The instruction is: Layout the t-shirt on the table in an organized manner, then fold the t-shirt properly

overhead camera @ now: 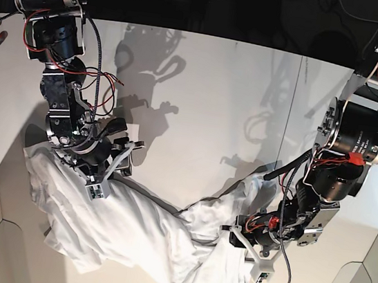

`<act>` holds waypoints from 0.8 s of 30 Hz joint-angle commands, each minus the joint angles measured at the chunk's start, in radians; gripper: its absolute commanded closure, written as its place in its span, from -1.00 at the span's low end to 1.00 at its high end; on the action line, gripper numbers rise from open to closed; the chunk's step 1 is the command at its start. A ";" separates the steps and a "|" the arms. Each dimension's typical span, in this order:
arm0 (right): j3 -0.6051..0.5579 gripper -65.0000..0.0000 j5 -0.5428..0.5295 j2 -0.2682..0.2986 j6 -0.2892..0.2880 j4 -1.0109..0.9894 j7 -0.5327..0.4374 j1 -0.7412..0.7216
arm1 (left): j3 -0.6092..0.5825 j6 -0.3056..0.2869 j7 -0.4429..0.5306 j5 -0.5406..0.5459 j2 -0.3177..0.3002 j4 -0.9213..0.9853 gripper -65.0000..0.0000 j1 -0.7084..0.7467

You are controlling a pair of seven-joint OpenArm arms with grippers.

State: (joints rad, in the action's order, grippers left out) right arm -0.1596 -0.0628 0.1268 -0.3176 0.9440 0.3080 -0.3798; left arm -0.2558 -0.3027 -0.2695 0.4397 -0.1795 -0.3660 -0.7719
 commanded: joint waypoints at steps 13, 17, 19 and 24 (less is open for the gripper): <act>0.002 0.24 -0.009 0.003 0.000 0.015 -0.024 -0.027 | 0.002 -0.008 0.050 0.039 0.047 -0.012 0.81 -0.040; 0.002 0.24 -0.009 0.003 0.000 0.015 -0.024 -0.027 | 0.002 -0.008 0.065 0.036 0.063 -0.013 1.00 -0.040; 0.002 0.24 -0.009 0.003 0.000 0.015 -0.024 -0.027 | 0.002 -0.008 0.068 0.029 0.066 -0.013 1.00 -0.040; 0.002 0.24 -0.009 0.003 0.000 0.015 -0.024 -0.027 | 0.002 -0.009 0.071 0.004 0.065 -0.014 1.00 -0.040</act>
State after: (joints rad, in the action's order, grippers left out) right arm -0.1596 -0.0628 0.1268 -0.3176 0.9440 0.3077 -0.3798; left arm -0.2558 -0.3031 -0.2230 0.4358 -0.1135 -0.3634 -0.7734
